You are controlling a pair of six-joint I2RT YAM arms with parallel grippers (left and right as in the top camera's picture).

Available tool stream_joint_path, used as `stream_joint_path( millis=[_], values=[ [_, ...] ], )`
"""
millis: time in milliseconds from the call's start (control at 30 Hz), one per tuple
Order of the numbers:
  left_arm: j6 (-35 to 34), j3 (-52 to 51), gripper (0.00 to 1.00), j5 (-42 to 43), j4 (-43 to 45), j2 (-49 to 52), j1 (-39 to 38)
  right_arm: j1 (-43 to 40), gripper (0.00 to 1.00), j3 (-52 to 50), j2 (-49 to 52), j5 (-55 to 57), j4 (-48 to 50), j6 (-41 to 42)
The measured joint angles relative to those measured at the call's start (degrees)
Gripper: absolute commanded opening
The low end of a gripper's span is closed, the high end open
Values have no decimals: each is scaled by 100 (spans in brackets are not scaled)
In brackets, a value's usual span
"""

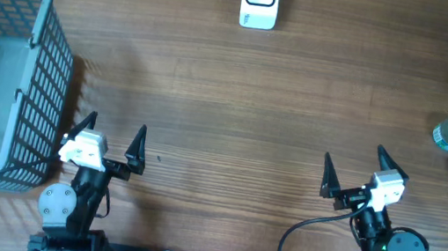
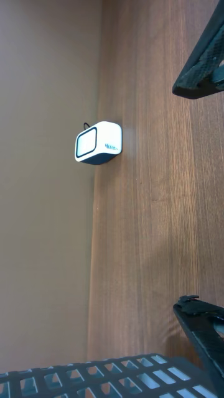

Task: Scan the item barcode

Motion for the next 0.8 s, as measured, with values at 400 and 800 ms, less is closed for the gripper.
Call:
stream_joint_path(
  millis=[400, 800],
  values=[
    [0, 0, 100, 0, 0, 0, 0, -144, 99, 0, 0, 26, 0, 24],
    [-2, 0, 100, 0, 0, 0, 0, -144, 100, 0, 0, 44, 0, 24]
  ],
)
